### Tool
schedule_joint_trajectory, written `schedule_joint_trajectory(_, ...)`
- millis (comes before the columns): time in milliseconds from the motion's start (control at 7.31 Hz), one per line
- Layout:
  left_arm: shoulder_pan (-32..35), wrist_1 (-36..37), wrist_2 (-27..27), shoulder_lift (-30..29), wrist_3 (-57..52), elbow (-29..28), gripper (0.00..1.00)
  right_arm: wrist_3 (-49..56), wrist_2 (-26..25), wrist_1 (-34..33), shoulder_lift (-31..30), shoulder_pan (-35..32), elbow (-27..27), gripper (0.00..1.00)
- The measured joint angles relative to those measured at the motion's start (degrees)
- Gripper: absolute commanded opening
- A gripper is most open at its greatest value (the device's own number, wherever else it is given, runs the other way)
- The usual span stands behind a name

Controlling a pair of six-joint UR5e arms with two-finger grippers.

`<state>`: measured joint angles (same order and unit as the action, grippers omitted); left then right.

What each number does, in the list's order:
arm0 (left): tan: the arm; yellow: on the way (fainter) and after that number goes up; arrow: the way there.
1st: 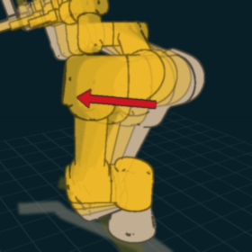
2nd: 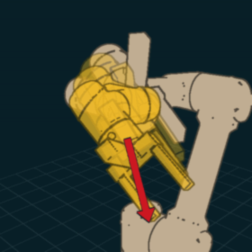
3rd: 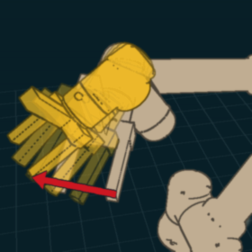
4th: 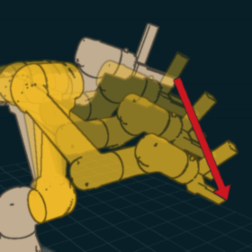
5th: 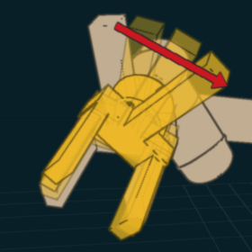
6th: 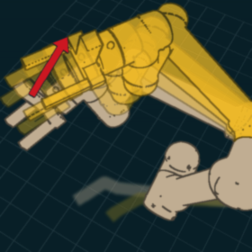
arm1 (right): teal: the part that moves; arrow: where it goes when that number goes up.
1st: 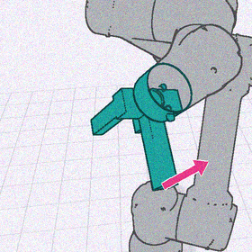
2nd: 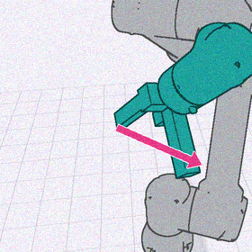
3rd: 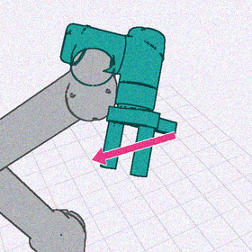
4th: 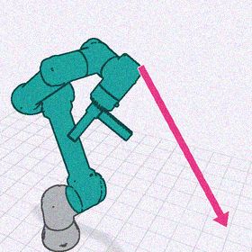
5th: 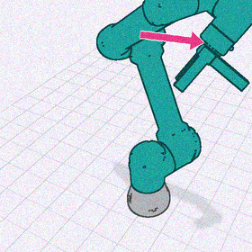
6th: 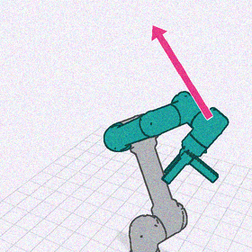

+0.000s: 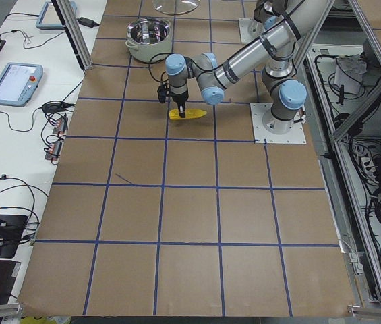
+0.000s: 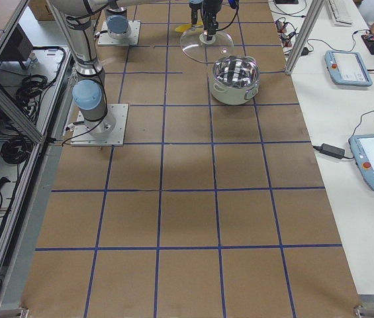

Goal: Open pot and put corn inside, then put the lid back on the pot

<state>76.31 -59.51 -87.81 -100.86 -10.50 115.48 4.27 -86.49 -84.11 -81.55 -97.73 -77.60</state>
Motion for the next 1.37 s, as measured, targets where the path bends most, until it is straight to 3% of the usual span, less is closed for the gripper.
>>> schedule_joint_trajectory(274, 6.0, -8.8, 2.4, 0.5, 5.1, -9.8, 0.13, 0.1, 0.0, 0.0, 0.2, 0.0, 0.0, 0.32)
schedule_joint_trajectory(684, 16.9, -13.5, 7.0, -3.3, 16.5, -24.0, 0.13, 1.9, -0.5, -1.2, -0.5, 1.0, -3.5, 0.31)
schedule_joint_trajectory(957, 22.5, -16.4, 7.4, -8.1, 20.6, -34.3, 0.13, 2.4, -0.8, -4.0, -2.0, 1.0, -6.2, 0.31)
schedule_joint_trajectory(1368, 29.8, -17.8, 7.0, -20.0, 29.1, -50.7, 0.13, 3.2, -0.8, -4.9, -2.3, 1.8, -6.7, 0.33)
